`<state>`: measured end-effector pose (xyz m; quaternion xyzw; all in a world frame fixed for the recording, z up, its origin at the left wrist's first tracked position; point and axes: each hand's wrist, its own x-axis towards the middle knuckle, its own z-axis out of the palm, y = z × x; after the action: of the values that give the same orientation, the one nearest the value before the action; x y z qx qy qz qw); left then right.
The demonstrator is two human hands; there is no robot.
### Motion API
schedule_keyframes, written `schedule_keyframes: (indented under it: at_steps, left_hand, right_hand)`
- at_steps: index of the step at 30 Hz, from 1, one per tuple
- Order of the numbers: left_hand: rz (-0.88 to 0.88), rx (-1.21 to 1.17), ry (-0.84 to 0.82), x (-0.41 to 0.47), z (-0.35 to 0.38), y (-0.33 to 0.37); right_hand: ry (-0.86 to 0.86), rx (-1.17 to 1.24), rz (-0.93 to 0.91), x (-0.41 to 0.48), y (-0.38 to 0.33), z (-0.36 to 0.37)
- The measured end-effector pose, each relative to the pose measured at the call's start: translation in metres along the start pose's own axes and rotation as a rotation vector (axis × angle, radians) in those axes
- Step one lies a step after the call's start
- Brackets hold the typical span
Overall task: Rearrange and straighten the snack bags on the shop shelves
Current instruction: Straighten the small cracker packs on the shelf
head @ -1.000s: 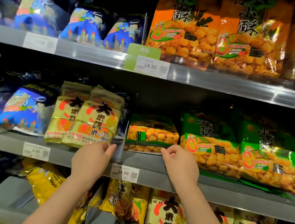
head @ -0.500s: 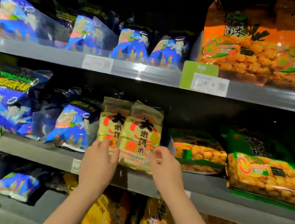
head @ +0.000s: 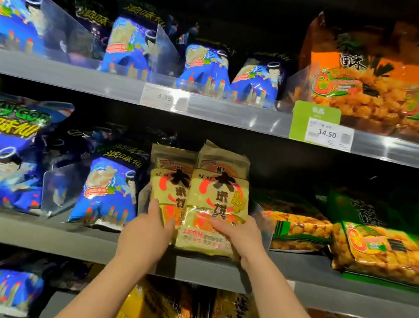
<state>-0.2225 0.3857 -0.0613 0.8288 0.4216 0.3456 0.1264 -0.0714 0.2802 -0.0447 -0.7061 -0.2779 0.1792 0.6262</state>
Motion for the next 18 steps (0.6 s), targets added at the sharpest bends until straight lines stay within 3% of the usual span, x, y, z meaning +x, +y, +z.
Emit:
schedule_keyframes:
  at_steps: [9,13,18]
  left_hand:
    - [-0.307,-0.362,-0.125,0.024,0.016,0.021]
    - [-0.258,-0.429,-0.09,0.024,0.022,0.025]
    - [-0.113,-0.427,0.071,0.009,0.005,0.035]
  right_hand:
    - [0.187,-0.126,-0.201,-0.023,-0.022,-0.009]
    - [0.163,-0.069,-0.218,-0.037,-0.019,-0.029]
    - [0.135,-0.038,-0.193,-0.054,-0.009,-0.058]
